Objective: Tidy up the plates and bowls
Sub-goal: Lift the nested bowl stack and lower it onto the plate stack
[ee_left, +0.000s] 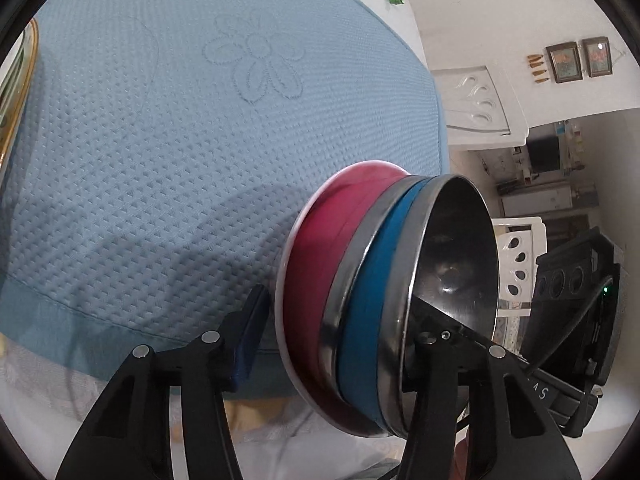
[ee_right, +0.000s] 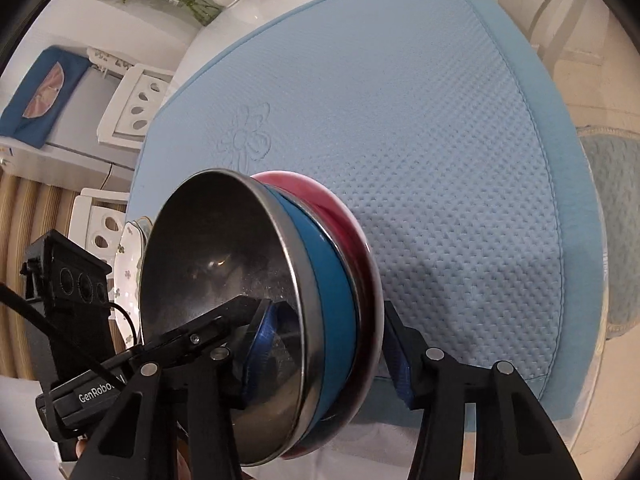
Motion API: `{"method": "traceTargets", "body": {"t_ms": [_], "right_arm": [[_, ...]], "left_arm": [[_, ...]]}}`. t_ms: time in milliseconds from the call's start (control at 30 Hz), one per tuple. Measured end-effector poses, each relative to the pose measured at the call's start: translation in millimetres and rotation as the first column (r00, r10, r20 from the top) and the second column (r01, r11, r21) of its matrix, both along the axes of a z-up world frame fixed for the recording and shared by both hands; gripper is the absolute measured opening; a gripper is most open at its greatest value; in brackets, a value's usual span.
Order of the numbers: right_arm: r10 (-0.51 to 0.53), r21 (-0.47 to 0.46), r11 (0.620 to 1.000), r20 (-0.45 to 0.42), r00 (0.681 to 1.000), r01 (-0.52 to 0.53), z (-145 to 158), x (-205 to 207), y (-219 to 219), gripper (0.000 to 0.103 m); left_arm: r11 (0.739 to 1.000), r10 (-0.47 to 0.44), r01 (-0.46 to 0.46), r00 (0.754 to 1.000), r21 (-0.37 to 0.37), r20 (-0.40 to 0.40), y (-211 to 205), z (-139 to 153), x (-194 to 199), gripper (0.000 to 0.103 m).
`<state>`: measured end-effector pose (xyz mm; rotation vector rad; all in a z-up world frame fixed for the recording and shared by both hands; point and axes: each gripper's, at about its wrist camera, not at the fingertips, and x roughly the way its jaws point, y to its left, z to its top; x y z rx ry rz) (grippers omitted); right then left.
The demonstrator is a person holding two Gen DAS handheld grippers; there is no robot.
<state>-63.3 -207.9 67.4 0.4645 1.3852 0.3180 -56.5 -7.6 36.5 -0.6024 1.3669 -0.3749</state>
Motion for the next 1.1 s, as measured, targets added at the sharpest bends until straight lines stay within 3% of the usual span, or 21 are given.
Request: {"method": "traceTargets", "body": {"t_ms": [367,567,933,1100], "right_arm": [[0.001,-0.042,0.999,0.010,1.000,0.000,13.1,-1.2,6.2,0.047],[0.015,-0.046,0.999,0.088,0.996,-0.011,33.1,4.4,23.0,0.047],[0.083,-0.041,0.996,0.274,0.958,-0.075,111.3,11.6,118.1,0.047],[0.108,-0.017,0.994,0.300,0.948,-0.108,130.0,11.5,177.7,0.047]], "left_arm": [[0.997,-0.012,0.008,0.999,0.079,0.049,7.9,22.0,-11.3,0.046],[0.994,-0.025,0.010,0.991,0.113,0.130,24.6,47.1,-8.2,0.046],[0.988,0.048,-0.089,0.953,0.125,0.300,118.6,123.1,-13.2,0.046],[0.979,0.085,-0.142,0.938,0.149,0.336,178.7,147.1,-17.6,0.046]]}}
